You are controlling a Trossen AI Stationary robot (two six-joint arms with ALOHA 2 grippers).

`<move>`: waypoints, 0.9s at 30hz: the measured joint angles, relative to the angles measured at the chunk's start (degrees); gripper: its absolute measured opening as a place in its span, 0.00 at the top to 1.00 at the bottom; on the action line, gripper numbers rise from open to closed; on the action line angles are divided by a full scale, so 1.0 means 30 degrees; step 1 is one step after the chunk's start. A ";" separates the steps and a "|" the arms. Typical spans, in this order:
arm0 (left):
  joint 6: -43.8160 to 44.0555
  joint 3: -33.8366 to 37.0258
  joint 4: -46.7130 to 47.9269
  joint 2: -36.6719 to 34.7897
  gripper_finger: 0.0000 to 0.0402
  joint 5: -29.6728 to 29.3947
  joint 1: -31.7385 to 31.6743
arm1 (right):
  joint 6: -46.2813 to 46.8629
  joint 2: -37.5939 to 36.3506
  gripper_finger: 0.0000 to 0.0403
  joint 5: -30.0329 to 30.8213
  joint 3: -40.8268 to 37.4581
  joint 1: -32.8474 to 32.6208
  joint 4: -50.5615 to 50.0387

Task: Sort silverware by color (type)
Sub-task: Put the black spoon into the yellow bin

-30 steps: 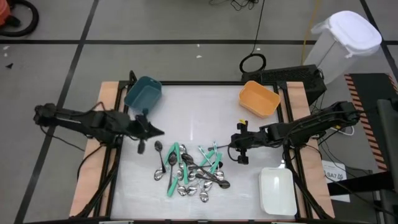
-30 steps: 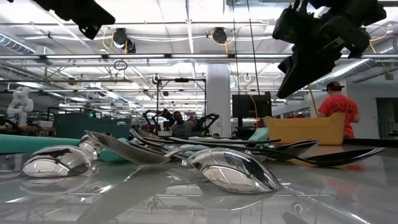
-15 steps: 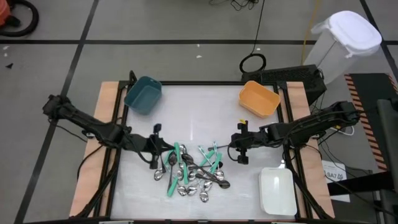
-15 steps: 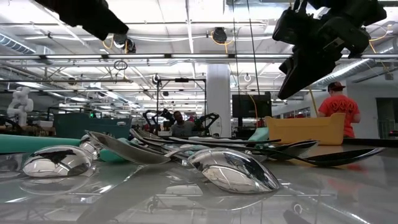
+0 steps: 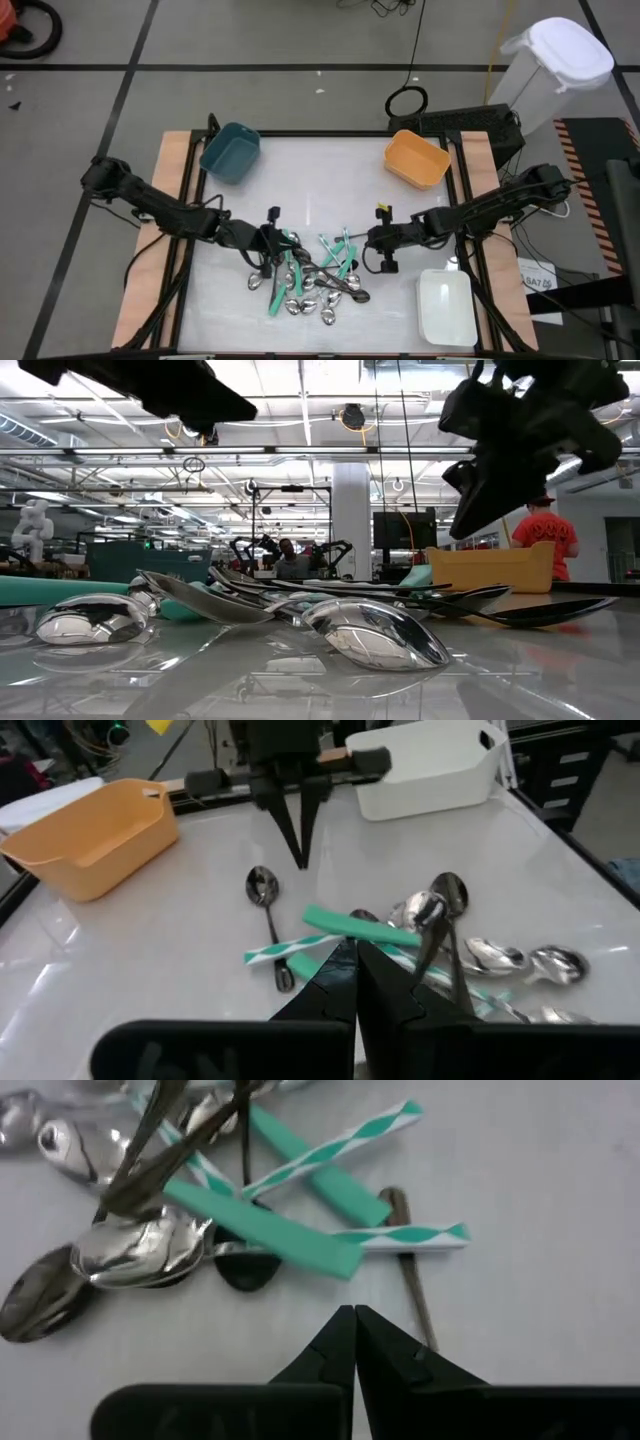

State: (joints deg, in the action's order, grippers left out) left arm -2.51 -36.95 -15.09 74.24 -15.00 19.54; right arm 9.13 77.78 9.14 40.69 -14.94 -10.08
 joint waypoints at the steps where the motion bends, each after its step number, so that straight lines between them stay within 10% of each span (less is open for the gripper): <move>1: -0.0067 0.0000 -0.0209 0.0196 0.99 0.0081 -0.0074 | -0.0008 0.0180 0.98 0.0026 0.0000 0.0006 0.0020; 27: -0.0051 0.0000 -0.1028 0.0837 0.99 0.1011 -0.1942 | -0.0853 0.0984 0.83 -0.0132 0.0000 0.2236 -0.0037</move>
State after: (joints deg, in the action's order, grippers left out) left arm -2.66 -36.95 -18.17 76.75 -11.97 13.72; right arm 6.57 80.73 8.74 40.69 -8.23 -10.19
